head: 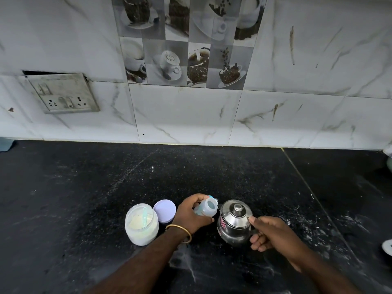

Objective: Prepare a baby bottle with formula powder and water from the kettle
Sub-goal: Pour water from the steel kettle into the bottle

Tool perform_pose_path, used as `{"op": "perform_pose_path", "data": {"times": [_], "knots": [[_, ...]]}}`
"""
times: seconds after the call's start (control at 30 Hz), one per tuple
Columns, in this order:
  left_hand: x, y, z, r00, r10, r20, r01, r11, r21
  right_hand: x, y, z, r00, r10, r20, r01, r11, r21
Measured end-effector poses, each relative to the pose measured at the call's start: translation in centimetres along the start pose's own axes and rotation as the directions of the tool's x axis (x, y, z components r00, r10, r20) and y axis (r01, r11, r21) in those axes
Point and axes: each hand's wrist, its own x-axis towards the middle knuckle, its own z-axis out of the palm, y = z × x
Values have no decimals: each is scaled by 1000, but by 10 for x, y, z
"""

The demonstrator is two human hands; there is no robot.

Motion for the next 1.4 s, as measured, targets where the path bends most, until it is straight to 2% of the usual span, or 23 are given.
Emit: {"op": "perform_pose_path", "data": {"times": [0.33, 0.67, 1.4], "knots": [[0, -2, 4, 1000, 0, 23, 0, 1000, -26, 5, -34, -9, 1000, -6, -20, 1, 975, -224], [1, -1, 6, 999, 7, 36, -6, 999, -47, 10, -69, -16, 999, -43, 13, 44, 898, -437], [0, -5, 9, 998, 19, 55, -14, 996, -91, 6, -96, -18, 997, -67, 46, 81, 783, -616]]}}
